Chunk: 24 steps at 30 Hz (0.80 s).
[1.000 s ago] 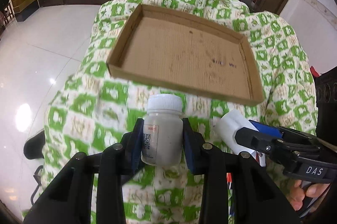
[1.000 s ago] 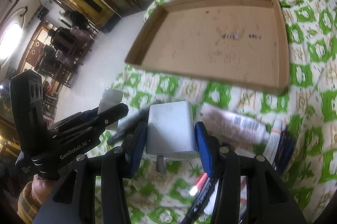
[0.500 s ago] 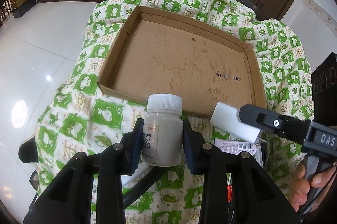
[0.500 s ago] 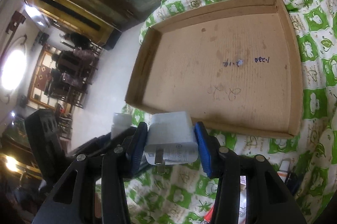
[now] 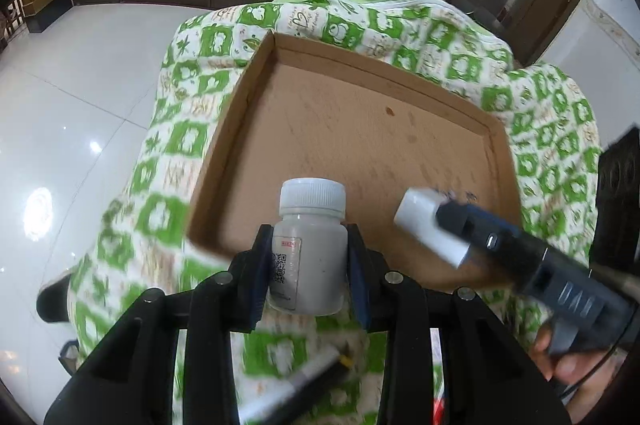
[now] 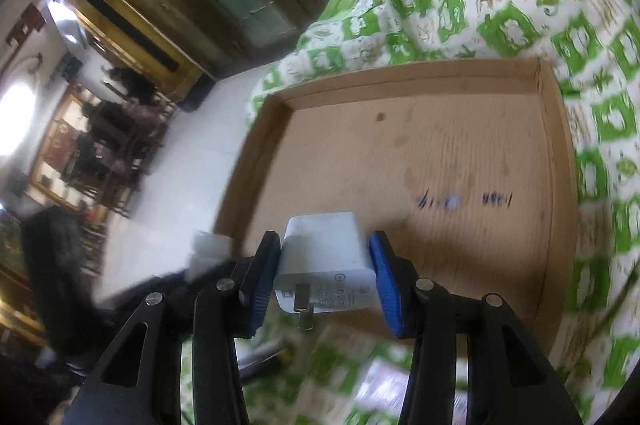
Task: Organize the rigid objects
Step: 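Carry the pill bottle and charger into the cardboard tray with both tools, then release both items in the tray and lift both tools away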
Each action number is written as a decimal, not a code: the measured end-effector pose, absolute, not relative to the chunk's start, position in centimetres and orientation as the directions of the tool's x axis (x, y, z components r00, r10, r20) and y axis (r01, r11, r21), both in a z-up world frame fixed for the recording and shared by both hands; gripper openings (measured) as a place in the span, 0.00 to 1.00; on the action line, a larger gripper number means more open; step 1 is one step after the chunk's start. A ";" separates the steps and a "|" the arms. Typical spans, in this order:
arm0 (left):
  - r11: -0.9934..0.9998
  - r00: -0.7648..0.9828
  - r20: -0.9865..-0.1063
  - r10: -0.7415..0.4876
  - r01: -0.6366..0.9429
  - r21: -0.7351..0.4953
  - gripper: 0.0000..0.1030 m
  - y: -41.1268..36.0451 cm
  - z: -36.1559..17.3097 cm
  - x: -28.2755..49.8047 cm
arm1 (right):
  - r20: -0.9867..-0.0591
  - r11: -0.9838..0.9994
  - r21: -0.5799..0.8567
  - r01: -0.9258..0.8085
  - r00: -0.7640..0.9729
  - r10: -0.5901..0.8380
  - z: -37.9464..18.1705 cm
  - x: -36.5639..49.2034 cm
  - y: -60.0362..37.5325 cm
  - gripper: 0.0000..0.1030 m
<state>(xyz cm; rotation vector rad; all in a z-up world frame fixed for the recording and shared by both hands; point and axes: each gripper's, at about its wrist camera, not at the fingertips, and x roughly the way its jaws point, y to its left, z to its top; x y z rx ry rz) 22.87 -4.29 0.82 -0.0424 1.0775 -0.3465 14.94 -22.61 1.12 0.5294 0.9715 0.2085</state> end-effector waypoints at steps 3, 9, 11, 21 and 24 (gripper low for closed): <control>0.946 0.411 -0.865 -0.287 0.261 -0.190 0.31 -4.9 -0.3 24.5 | -0.742 0.866 0.496 0.061 0.549 0.385 -0.2 15.5 -22.1 0.41; 0.951 0.392 -0.887 -0.243 0.275 -0.139 0.31 -5.6 -2.5 26.3 | -0.740 0.899 0.437 -0.005 0.567 0.363 -0.4 15.1 -20.6 0.41; 0.954 0.390 -0.890 -0.236 0.269 -0.135 0.31 -5.4 -2.9 26.7 | -0.737 0.905 0.425 -0.014 0.576 0.355 -0.5 15.0 -20.2 0.41; 0.955 0.389 -0.890 -0.236 0.260 -0.140 0.38 -4.4 -2.7 26.7 | -0.741 0.910 0.415 -0.026 0.570 0.355 -2.1 15.4 -19.6 0.42; 0.959 0.411 -0.881 -0.236 0.246 -0.143 0.42 -3.4 -1.3 25.5 | -0.727 0.913 0.408 -0.021 0.598 0.338 -1.2 14.9 -19.9 0.57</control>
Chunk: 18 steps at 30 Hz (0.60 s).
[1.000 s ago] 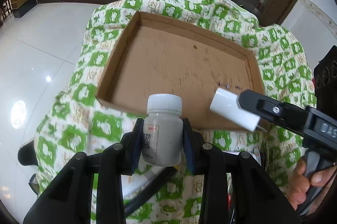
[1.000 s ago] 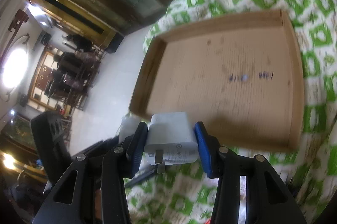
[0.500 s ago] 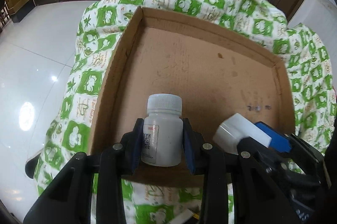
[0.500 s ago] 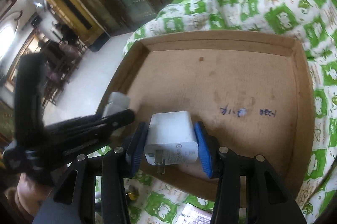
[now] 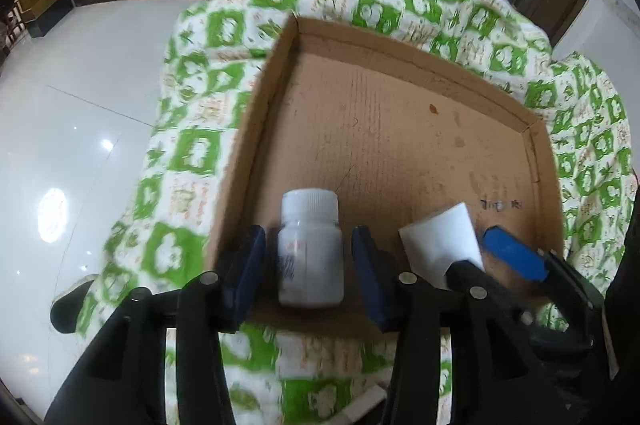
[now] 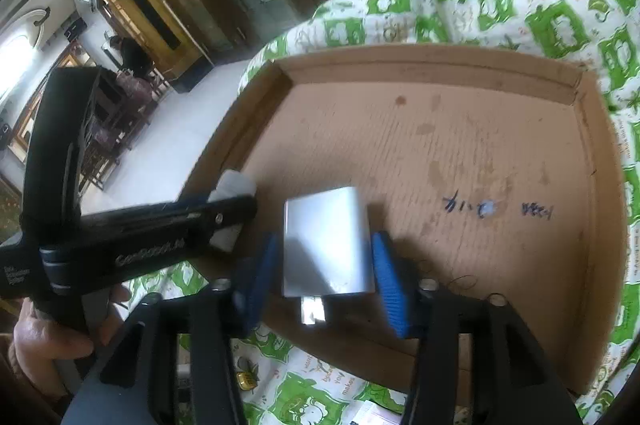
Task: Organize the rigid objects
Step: 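Release both items in the tray and lift both tools away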
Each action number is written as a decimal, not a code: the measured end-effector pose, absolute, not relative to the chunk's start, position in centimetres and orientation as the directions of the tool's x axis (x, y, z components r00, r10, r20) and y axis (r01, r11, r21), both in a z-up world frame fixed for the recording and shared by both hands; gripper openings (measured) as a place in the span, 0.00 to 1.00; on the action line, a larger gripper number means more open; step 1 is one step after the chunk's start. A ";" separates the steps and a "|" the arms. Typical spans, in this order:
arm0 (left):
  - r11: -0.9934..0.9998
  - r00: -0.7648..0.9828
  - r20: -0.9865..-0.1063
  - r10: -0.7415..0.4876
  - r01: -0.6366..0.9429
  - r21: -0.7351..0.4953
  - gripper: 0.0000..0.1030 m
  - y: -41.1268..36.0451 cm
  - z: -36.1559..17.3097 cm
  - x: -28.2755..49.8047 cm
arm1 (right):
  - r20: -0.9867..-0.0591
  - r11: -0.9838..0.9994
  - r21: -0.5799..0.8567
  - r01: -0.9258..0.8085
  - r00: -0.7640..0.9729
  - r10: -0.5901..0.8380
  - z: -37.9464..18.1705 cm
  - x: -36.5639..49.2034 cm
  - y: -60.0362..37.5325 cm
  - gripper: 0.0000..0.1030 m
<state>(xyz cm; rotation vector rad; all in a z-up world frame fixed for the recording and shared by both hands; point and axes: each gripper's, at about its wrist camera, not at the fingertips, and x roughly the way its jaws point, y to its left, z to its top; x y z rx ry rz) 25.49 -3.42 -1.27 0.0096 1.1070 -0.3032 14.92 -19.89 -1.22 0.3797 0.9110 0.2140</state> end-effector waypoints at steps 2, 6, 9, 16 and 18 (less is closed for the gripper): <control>0.959 0.429 -0.867 -0.255 0.231 -0.168 0.48 -2.2 0.1 23.8 | -0.712 0.912 0.410 -0.022 0.617 0.335 -0.3 14.5 -20.0 0.61; 0.958 0.473 -0.838 -0.273 0.216 -0.190 0.61 0.1 1.9 19.5 | -0.694 0.915 0.401 -0.039 0.640 0.331 1.5 12.7 -20.0 0.67; 0.962 0.470 -0.845 -0.253 0.216 -0.168 0.61 1.2 1.9 16.3 | -0.679 0.911 0.411 -0.041 0.653 0.335 2.7 10.5 -20.0 0.77; 0.954 0.445 -0.848 -0.288 0.205 -0.217 0.61 1.6 1.3 10.5 | -0.709 0.901 0.432 -0.044 0.601 0.369 3.2 5.5 -18.8 0.93; 0.951 0.429 -0.852 -0.300 0.206 -0.231 0.61 1.4 0.8 9.3 | -0.733 0.898 0.438 -0.040 0.563 0.382 2.8 3.7 -18.5 0.93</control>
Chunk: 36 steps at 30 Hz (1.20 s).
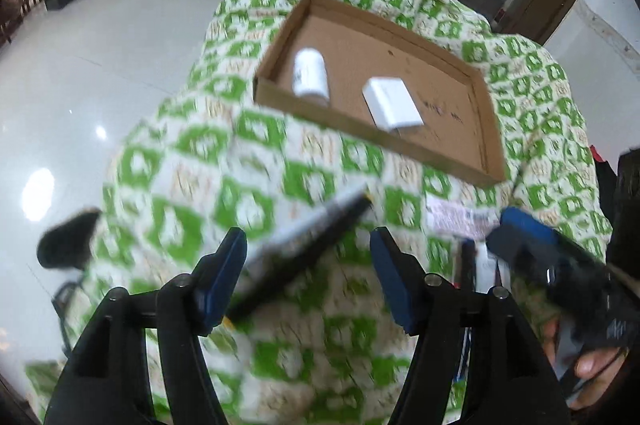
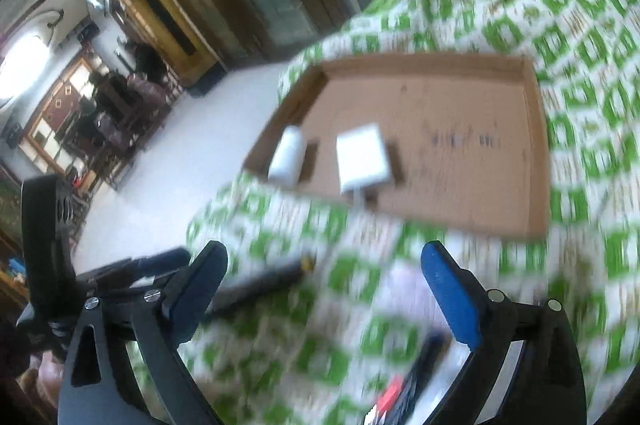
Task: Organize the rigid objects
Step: 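Release both items in the tray and lift both tools away, then grasp the black marker with left tool while right tool grasps the blue-capped marker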
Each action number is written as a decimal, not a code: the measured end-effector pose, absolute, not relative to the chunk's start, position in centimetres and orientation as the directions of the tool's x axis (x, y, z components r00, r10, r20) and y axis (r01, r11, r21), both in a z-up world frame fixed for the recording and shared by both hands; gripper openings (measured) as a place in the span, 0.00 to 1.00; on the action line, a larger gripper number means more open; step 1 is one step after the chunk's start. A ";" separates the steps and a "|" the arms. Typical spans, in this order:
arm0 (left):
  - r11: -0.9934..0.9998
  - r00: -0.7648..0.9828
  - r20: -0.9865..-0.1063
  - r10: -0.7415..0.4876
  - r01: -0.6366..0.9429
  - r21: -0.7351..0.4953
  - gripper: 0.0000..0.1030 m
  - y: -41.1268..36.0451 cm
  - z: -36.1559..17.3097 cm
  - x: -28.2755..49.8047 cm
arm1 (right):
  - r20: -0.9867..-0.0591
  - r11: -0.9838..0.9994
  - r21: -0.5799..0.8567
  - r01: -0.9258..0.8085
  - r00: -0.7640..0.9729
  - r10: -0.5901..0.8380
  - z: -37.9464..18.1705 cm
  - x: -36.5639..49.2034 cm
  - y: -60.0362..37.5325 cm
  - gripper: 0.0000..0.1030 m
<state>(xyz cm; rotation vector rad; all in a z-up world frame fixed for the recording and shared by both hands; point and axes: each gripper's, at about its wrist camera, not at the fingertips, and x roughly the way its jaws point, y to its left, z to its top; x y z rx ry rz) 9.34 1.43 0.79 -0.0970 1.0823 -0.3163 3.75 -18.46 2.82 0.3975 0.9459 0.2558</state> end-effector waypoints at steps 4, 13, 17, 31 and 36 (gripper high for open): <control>0.952 0.420 -0.859 -0.291 0.211 -0.220 0.61 1.3 -0.1 7.6 | -0.778 0.909 0.416 -0.027 0.507 0.371 2.5 0.9 -18.4 0.93; 0.934 0.426 -0.835 -0.348 0.085 -0.346 0.69 4.0 -0.7 6.8 | -0.808 0.936 0.351 0.005 0.507 0.300 2.4 -3.5 -20.9 0.98; 0.943 0.404 -0.852 -0.333 0.119 -0.312 0.69 2.8 -0.8 6.5 | -0.796 0.917 0.398 0.011 0.501 0.340 2.4 -3.4 -21.6 0.98; 0.938 0.417 -0.841 -0.345 0.166 -0.303 0.69 2.1 -0.6 6.3 | -0.837 0.871 0.488 0.050 0.307 0.452 -0.9 -2.5 -21.6 0.35; 0.924 0.436 -0.815 -0.383 0.174 -0.341 0.69 2.6 0.2 6.1 | -0.851 0.864 0.496 0.089 0.247 0.464 -3.0 -2.2 -21.4 0.30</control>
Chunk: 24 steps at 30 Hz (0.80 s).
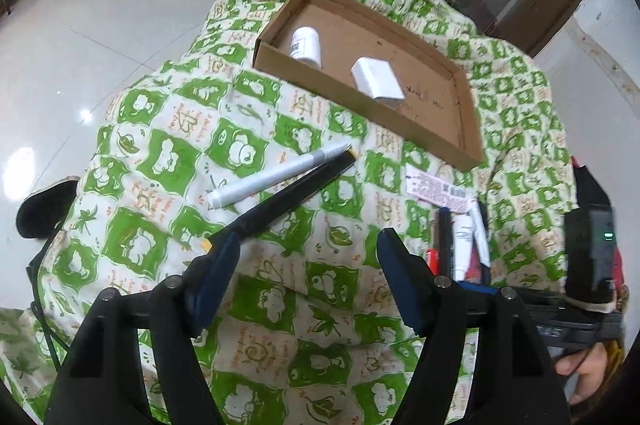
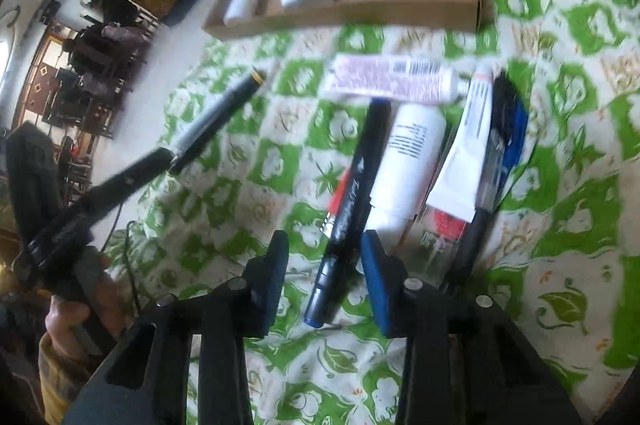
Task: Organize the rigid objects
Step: 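Grasp the black marker with left tool while right tool grasps the blue-capped marker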
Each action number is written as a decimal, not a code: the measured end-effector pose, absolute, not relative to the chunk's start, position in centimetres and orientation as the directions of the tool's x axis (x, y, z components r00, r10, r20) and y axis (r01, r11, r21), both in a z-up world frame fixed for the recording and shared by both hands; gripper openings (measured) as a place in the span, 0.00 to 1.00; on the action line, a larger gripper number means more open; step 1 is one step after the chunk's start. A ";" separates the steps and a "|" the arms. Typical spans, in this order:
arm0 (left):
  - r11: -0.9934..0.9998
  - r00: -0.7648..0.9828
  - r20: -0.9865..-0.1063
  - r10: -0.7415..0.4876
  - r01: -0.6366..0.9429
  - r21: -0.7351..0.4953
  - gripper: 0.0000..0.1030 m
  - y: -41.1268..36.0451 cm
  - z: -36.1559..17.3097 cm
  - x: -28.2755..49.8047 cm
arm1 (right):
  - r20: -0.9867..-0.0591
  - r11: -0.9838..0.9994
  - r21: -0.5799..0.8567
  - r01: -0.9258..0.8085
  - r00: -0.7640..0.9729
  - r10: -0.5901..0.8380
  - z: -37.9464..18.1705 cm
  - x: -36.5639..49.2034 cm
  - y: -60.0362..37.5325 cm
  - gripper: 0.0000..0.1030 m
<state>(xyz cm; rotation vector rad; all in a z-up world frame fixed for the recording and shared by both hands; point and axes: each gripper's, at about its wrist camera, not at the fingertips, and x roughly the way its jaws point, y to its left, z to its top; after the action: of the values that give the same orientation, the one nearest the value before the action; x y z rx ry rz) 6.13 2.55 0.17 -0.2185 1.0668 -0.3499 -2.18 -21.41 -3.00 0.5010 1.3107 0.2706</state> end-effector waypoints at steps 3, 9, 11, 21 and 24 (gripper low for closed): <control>0.925 0.424 -0.822 -0.381 0.170 -0.341 0.69 2.6 0.3 6.7 | -0.852 0.861 0.498 0.102 0.242 0.464 -3.9 -1.2 -21.0 0.28; 0.943 0.403 -0.900 -0.165 0.333 -0.024 0.68 -1.6 0.0 8.8 | -0.847 0.866 0.495 0.077 0.265 0.460 -3.7 -0.8 -21.0 0.14; 0.906 0.396 -0.909 -0.131 0.420 0.052 0.64 -3.2 -0.5 9.0 | -0.844 0.863 0.500 0.068 0.262 0.468 -3.6 -0.8 -21.0 0.14; 0.853 0.271 -0.957 -0.100 0.519 0.058 0.60 -5.5 -4.1 11.4 | -0.831 0.844 0.531 0.076 0.239 0.502 -4.1 -0.7 -21.1 0.15; 0.850 0.260 -0.962 -0.084 0.523 0.067 0.55 -6.2 -4.8 11.6 | -0.832 0.843 0.532 0.080 0.236 0.503 -4.2 -0.6 -21.1 0.15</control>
<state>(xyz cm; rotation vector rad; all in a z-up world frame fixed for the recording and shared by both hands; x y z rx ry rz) 11.61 -6.19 -4.75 0.4135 1.2475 -0.4272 -0.63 -21.13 -4.17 0.5291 1.3155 0.3092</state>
